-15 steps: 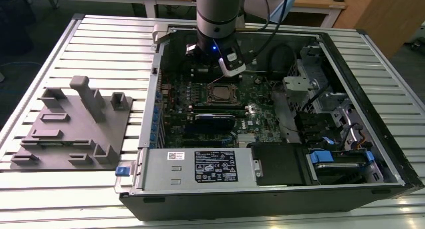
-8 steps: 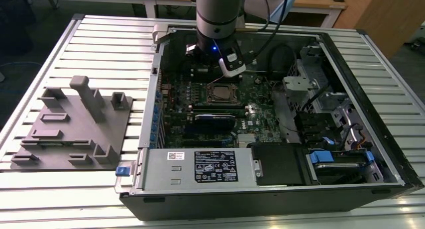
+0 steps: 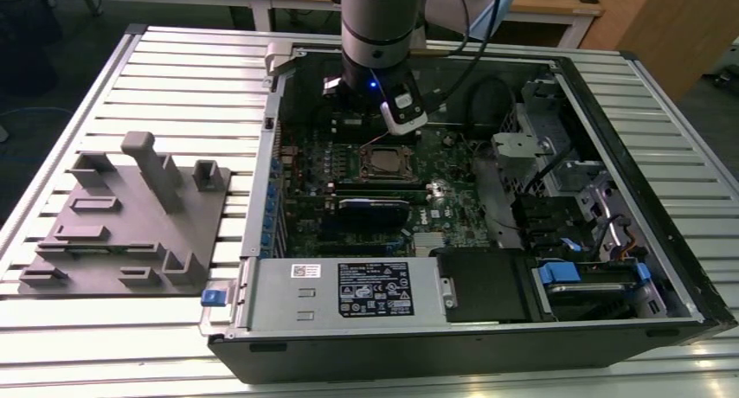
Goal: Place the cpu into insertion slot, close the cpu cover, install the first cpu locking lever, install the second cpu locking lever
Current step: 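Install the first cpu locking lever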
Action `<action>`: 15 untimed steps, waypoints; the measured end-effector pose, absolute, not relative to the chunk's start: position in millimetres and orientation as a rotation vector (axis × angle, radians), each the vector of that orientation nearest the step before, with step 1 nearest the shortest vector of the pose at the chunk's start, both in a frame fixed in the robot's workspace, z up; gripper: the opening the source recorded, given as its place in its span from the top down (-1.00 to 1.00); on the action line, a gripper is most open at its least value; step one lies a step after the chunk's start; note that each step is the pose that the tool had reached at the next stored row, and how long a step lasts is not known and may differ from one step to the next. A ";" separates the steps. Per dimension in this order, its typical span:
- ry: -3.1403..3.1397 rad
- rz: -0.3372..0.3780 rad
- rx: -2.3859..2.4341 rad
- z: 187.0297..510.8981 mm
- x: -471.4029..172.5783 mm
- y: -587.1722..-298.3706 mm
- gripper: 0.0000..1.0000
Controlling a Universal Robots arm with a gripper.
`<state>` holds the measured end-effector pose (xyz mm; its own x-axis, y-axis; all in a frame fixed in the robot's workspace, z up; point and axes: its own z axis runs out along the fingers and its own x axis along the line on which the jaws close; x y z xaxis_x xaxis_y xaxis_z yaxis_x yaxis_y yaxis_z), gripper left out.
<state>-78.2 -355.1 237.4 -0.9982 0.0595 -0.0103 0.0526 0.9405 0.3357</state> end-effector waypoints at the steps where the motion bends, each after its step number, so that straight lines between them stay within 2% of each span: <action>1: 3.074 0.532 0.089 237.4 -78.2 -355.3 0.79; 9: 3.073 0.540 0.090 237.2 -78.2 -356.8 0.79; 15: 3.077 0.514 0.090 237.2 -78.2 -359.6 0.79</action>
<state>-78.2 -359.6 237.2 -0.9981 0.0603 -0.0109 0.0535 0.9441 0.3253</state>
